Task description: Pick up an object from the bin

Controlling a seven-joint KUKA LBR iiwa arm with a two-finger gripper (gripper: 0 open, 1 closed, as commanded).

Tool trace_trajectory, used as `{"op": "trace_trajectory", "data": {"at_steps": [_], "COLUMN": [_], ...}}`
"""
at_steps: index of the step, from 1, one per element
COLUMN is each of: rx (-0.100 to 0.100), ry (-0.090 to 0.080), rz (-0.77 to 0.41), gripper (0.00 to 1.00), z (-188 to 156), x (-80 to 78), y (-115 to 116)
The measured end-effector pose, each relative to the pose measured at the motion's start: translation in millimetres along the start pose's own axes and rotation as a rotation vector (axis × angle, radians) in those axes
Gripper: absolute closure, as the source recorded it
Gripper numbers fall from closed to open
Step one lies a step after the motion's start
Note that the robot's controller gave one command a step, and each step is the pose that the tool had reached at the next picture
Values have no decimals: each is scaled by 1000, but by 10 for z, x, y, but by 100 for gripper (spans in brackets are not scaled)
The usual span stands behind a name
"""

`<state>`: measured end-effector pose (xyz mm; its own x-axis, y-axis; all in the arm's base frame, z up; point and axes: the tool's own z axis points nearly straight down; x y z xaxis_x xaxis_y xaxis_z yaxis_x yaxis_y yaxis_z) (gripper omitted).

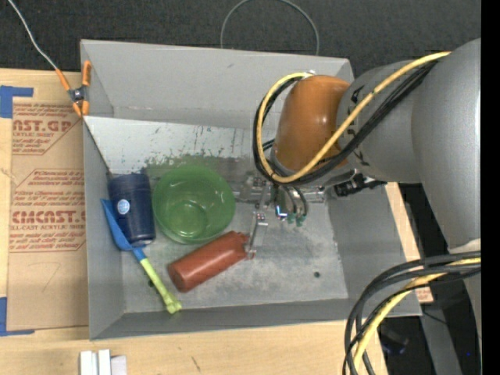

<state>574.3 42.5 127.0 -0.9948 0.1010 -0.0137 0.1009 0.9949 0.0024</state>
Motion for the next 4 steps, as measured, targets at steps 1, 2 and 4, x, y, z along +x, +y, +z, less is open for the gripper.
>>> {"op": "trace_trajectory", "data": {"at_steps": [1,2,4], "rx": [-1,3,-1], "ry": [15,-11,14], "rz": [-213,-297,-270], "gripper": [0,0,100], "z": [497,505,569], "x": [1,252,424], "y": [73,606,930]}}
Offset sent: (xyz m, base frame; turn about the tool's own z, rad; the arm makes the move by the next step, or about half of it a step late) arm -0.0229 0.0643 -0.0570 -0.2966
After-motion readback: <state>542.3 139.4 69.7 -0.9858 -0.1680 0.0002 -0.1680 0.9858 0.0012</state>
